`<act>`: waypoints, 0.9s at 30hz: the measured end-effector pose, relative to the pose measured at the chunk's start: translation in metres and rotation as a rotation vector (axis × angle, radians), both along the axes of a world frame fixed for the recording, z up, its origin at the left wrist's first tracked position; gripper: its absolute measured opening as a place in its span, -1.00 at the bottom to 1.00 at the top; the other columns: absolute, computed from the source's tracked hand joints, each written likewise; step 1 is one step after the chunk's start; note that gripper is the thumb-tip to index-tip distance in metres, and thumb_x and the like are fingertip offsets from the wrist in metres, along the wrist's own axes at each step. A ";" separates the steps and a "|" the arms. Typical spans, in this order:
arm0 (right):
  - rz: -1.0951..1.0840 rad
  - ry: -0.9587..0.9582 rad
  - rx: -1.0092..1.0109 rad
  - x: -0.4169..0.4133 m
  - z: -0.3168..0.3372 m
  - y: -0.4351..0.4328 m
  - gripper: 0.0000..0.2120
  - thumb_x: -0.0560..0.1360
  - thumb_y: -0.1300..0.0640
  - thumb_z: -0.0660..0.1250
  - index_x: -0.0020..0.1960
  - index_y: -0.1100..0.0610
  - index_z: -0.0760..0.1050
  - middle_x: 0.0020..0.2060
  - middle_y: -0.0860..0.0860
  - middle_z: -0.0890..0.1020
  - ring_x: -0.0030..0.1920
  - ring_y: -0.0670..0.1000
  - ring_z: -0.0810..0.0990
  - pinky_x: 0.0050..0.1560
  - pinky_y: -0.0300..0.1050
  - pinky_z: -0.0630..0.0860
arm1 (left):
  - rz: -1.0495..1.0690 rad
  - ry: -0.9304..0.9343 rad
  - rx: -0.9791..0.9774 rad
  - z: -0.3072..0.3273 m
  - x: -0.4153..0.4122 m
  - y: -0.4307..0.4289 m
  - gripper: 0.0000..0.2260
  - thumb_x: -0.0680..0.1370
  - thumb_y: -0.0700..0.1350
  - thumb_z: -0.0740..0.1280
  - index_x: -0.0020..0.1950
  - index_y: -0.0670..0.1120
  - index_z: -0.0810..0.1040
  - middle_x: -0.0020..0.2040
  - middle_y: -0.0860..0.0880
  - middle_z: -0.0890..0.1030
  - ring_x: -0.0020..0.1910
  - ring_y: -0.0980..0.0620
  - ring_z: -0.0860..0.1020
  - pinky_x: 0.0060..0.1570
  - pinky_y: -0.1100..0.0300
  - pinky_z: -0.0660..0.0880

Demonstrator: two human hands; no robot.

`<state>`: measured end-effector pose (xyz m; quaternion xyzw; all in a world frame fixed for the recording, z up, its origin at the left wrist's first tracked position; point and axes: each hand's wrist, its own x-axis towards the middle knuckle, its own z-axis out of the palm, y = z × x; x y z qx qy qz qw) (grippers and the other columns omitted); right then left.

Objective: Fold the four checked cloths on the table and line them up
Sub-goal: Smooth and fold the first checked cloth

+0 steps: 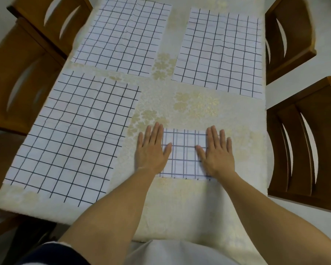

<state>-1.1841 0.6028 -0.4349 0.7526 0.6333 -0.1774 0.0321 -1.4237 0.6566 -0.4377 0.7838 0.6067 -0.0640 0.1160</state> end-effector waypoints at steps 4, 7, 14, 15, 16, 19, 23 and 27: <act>-0.041 -0.048 -0.022 0.006 0.004 0.001 -0.22 0.59 -0.37 -0.32 0.62 0.10 -0.34 0.60 0.04 -0.32 0.58 0.14 -0.38 0.57 0.18 -0.31 | 0.096 -0.022 -0.017 0.009 -0.006 0.000 -0.24 0.58 0.39 -0.40 0.60 -0.07 -0.44 0.60 -0.06 -0.43 0.59 -0.09 -0.40 0.59 -0.14 -0.25; -0.028 -0.036 0.147 -0.030 0.016 0.008 -0.34 0.69 -0.19 -0.16 0.64 0.16 -0.19 0.63 0.10 -0.17 0.61 0.16 -0.24 0.59 0.22 -0.20 | 0.043 -0.127 0.065 0.027 0.017 -0.002 -0.34 0.69 0.24 -0.21 0.62 -0.10 -0.37 0.62 -0.09 -0.39 0.60 -0.10 -0.37 0.59 -0.08 -0.28; 0.117 0.027 0.060 -0.065 -0.008 -0.008 -0.36 0.67 -0.20 -0.16 0.64 0.07 -0.24 0.63 0.00 -0.19 0.60 0.05 -0.32 0.58 0.11 -0.29 | -0.069 -0.088 -0.048 0.004 0.040 -0.022 -0.43 0.71 0.16 -0.24 0.64 -0.06 -0.33 0.63 0.00 -0.35 0.60 0.01 -0.35 0.60 0.01 -0.27; 0.112 0.031 0.062 -0.057 -0.008 -0.012 -0.36 0.66 -0.23 -0.23 0.63 0.04 -0.26 0.62 -0.04 -0.23 0.60 0.03 -0.33 0.58 0.10 -0.29 | -0.093 -0.068 -0.022 0.002 0.033 -0.024 -0.41 0.69 0.20 -0.28 0.63 -0.03 -0.35 0.63 0.02 -0.34 0.61 0.02 -0.35 0.60 0.00 -0.26; 0.090 0.026 0.057 -0.049 -0.006 -0.014 -0.34 0.65 -0.27 -0.26 0.63 0.03 -0.30 0.61 -0.05 -0.28 0.59 0.03 -0.36 0.58 0.09 -0.30 | -0.122 -0.049 -0.001 0.001 0.026 -0.025 -0.40 0.68 0.24 -0.30 0.63 -0.02 -0.36 0.64 0.02 -0.34 0.61 0.02 -0.34 0.60 -0.02 -0.25; -0.037 -0.003 0.019 -0.021 -0.004 -0.017 -0.28 0.63 -0.35 -0.28 0.60 0.04 -0.40 0.59 -0.04 -0.36 0.57 0.04 -0.42 0.58 0.10 -0.31 | -0.109 -0.024 0.007 0.001 0.011 -0.020 -0.37 0.66 0.29 -0.31 0.62 0.00 -0.40 0.63 0.01 -0.37 0.60 -0.01 -0.36 0.60 -0.07 -0.22; -0.110 -0.001 -0.007 0.013 0.000 -0.023 -0.24 0.61 -0.38 -0.29 0.60 0.07 -0.40 0.60 -0.01 -0.34 0.58 0.02 -0.39 0.58 0.10 -0.30 | -0.048 -0.001 -0.007 0.003 -0.008 -0.015 -0.35 0.66 0.31 -0.30 0.61 -0.01 -0.43 0.62 0.02 -0.39 0.60 0.00 -0.36 0.60 -0.09 -0.20; -0.112 -0.014 -0.015 0.021 0.001 -0.024 -0.22 0.59 -0.39 -0.34 0.60 0.08 -0.40 0.59 -0.01 -0.35 0.57 0.02 -0.40 0.57 0.10 -0.32 | -0.021 0.009 -0.012 0.002 -0.020 -0.011 -0.34 0.64 0.32 -0.34 0.60 -0.02 -0.44 0.61 0.02 -0.41 0.60 0.00 -0.38 0.60 -0.11 -0.18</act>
